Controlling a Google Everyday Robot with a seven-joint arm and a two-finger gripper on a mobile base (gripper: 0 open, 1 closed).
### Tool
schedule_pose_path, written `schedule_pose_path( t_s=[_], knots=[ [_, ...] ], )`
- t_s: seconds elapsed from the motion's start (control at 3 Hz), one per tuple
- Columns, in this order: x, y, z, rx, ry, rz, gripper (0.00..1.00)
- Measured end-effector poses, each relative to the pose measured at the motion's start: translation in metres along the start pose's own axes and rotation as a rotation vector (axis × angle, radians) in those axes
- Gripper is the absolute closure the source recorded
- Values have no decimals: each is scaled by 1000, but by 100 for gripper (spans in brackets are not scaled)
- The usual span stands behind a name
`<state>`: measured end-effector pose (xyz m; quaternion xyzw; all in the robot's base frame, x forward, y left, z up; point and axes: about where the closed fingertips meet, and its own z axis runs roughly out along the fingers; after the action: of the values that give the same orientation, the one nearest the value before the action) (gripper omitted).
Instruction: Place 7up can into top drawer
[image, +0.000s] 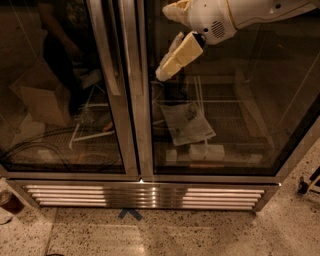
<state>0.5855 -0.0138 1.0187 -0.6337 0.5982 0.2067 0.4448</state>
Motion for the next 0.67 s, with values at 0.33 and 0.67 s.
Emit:
schedule_pose_path(
  t_s=[0.33,0.67],
  knots=[
    [0,0,0,0,0,0,13],
    [0,0,0,0,0,0,38]
  ],
)
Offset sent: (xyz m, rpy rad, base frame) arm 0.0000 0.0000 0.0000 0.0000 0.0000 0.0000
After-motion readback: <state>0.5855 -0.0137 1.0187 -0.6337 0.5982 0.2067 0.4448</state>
